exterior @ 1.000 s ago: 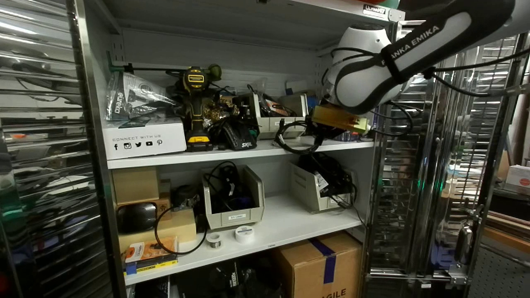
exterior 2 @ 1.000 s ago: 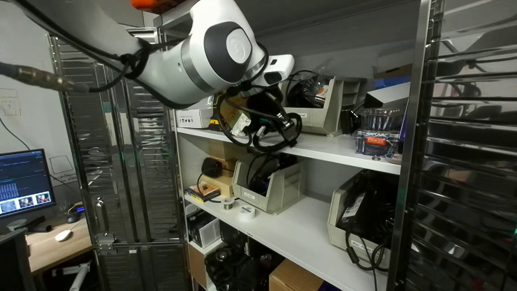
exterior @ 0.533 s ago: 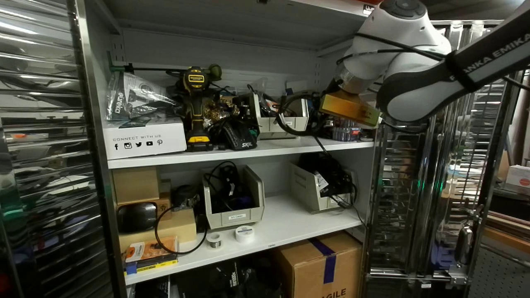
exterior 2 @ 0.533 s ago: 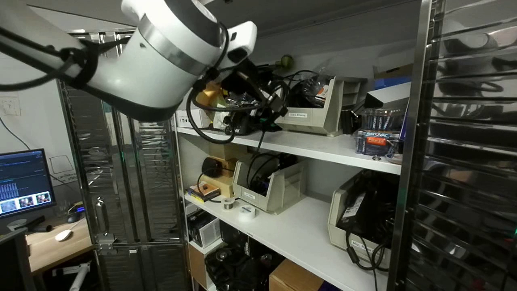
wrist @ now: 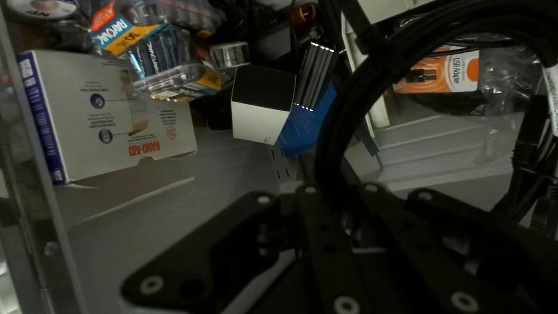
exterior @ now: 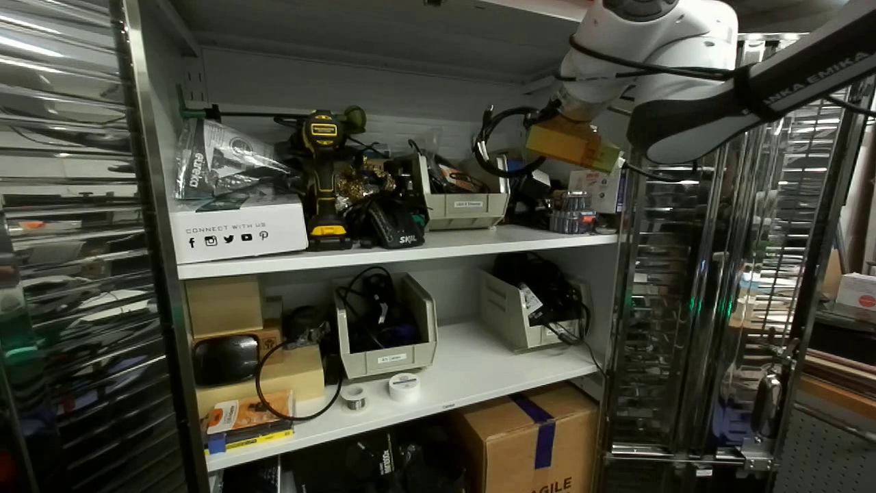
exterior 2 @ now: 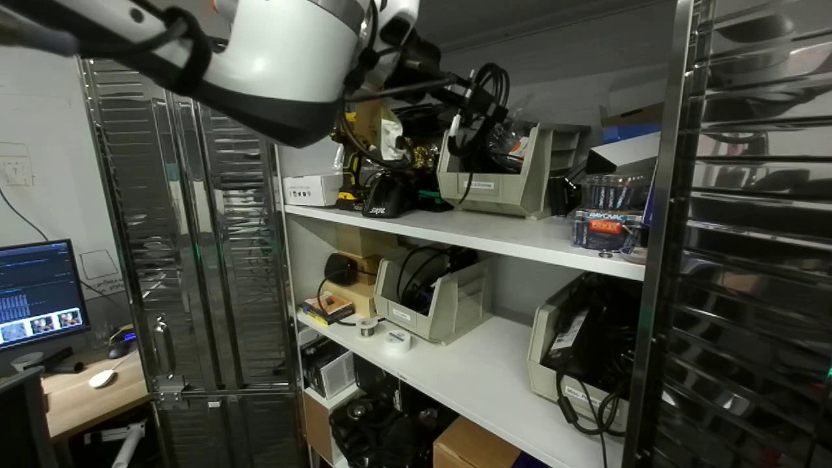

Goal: Pick the cable and put it in the box

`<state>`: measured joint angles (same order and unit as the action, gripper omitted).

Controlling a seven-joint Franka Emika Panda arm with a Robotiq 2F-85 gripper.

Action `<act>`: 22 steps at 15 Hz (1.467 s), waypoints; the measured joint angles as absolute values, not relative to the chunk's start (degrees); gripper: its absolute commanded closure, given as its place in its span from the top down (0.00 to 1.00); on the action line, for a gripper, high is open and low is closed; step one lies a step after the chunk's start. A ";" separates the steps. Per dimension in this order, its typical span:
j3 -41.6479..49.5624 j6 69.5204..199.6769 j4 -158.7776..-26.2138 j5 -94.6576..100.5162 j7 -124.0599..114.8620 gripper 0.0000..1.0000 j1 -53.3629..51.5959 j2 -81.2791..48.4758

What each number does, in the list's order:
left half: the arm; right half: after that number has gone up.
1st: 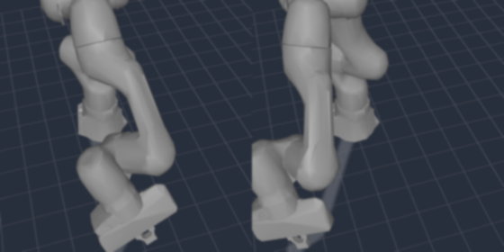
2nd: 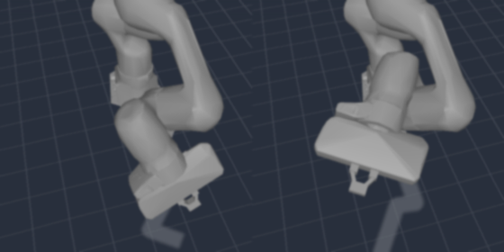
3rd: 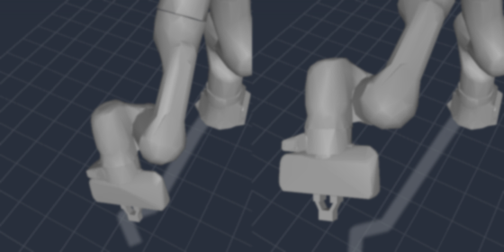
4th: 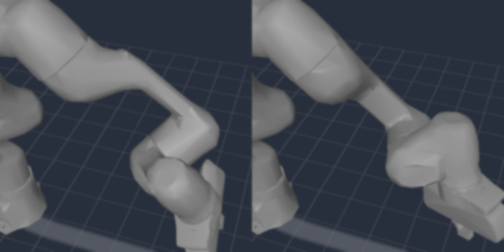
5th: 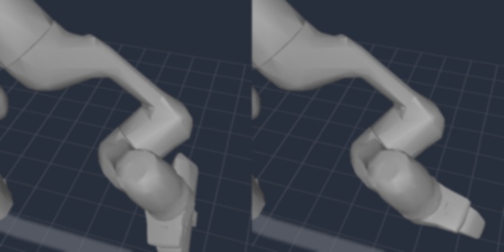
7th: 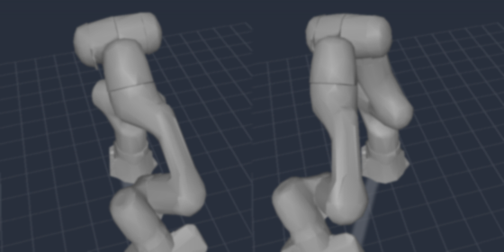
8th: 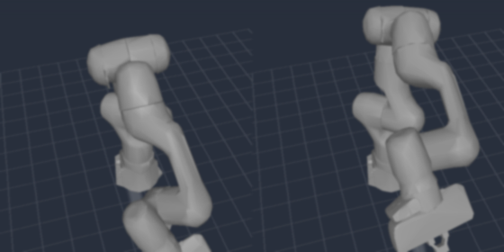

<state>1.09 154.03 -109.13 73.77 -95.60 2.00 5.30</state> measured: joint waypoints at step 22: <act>0.34 141.48 -51.45 40.67 -68.90 0.44 -1.92 -37.49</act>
<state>0.34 141.48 -51.45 40.67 -68.90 -1.92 -37.49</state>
